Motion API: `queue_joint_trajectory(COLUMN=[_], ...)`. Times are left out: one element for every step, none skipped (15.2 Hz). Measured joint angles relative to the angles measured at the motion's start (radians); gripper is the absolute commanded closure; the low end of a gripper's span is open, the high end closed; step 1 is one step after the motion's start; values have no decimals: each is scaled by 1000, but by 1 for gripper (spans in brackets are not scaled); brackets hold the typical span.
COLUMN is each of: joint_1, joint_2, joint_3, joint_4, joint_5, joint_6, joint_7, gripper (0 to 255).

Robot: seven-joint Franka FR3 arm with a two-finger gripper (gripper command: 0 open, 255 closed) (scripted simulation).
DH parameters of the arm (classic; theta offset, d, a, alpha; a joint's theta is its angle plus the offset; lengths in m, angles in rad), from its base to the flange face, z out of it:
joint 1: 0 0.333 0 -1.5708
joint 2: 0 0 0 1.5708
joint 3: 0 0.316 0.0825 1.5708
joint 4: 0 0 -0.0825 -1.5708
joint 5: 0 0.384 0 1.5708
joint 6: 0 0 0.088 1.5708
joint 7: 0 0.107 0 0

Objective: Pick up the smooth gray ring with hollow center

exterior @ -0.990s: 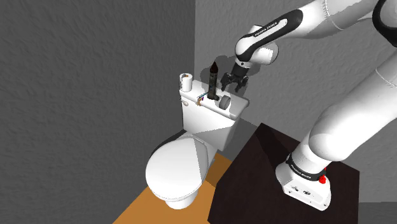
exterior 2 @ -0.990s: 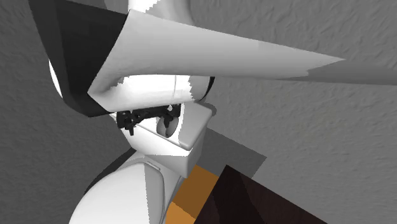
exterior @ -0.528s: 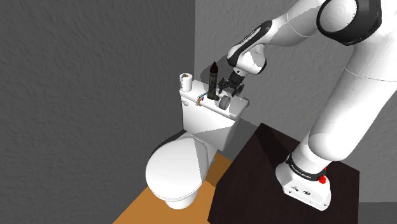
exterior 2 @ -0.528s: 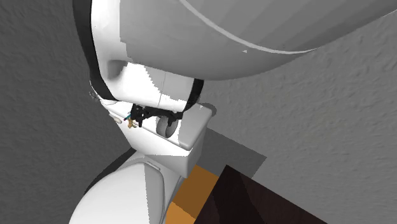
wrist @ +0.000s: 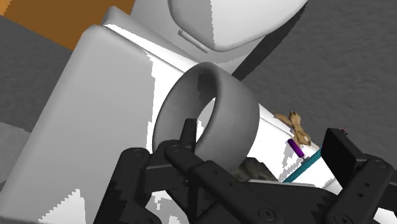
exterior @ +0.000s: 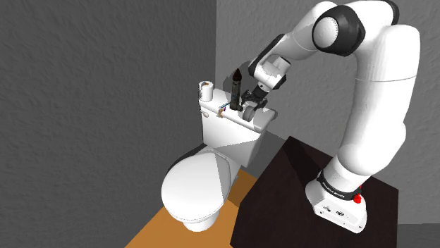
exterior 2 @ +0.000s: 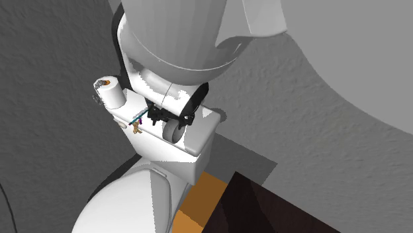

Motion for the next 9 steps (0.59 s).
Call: queue_joint_trajectory(joint_1=[-6,-12,-17,-20,-25,-32,-35,-36,-37], joint_2=[15,32,44,54,66,87,93,97,99], joint_3=[7,15,21,28,33,40,44,46,47], joint_4=[6,13,17,19,25,38,38,39,40], joint_5=[19,39,53,67,79,95,104,108,111], joint_6=[6,12,16,23,26,30,34,35,36], joint_7=[-15,-32,-45,-56,-69,-85,-94,-99,-101], gripper=[0,0,0,0,0,0,0,255,255])
